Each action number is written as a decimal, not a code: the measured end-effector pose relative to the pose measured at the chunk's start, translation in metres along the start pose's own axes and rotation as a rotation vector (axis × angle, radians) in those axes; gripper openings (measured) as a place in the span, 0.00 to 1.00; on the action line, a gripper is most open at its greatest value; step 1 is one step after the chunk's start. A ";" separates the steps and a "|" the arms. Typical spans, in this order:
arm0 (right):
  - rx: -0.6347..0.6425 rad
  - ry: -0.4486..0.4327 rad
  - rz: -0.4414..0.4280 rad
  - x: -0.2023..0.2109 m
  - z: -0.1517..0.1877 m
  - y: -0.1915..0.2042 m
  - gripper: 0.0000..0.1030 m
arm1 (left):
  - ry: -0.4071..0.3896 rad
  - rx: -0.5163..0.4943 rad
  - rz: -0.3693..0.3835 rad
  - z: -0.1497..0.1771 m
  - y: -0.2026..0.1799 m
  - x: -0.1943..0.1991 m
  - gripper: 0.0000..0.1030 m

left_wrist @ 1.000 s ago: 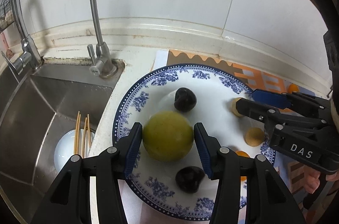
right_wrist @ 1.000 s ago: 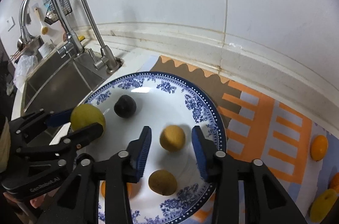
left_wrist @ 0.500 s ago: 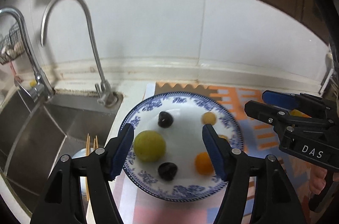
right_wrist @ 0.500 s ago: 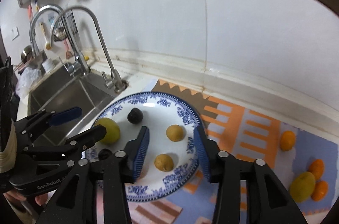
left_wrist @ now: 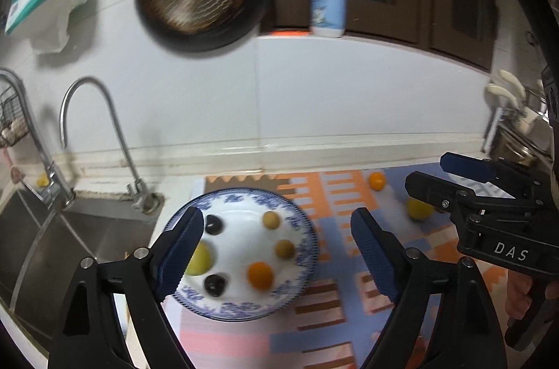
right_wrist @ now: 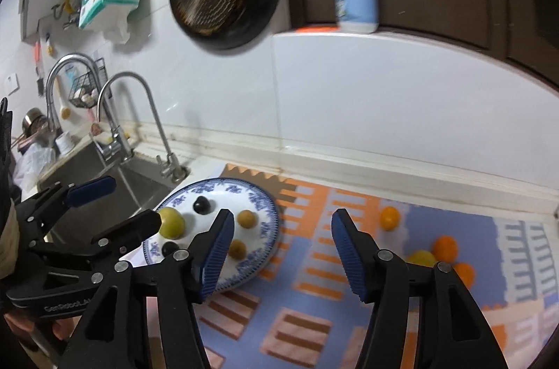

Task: Organize fruits
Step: 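Move both open tools over the oranges and yellow fruit on the mat, then grasp the large yellow fruit with the left tool while the right grasps an orange, then carry the yellow fruit and orange onto the plate and open both tools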

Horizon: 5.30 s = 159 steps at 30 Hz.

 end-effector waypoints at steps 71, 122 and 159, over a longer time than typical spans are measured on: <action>-0.030 0.252 0.165 -0.074 0.071 -0.230 0.48 | 0.111 -0.460 0.492 -0.005 -0.236 -0.185 0.54; 0.006 0.068 -0.030 0.006 0.031 -0.054 0.40 | -0.006 -0.097 0.165 -0.001 -0.065 -0.027 0.48; 0.140 0.227 -0.150 -0.108 0.041 0.062 0.40 | 0.118 -0.003 0.061 0.042 0.061 -0.071 0.47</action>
Point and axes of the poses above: each gripper's, at about its wrist camera, not at the fingertips, and x roughly against the way its jaws point, y to its left, z to its underside, the point moved 7 cm from there along -x, roughly the way its jaws point, and after that the axes turned 10 degrees about -x, right-handed, at the moved point
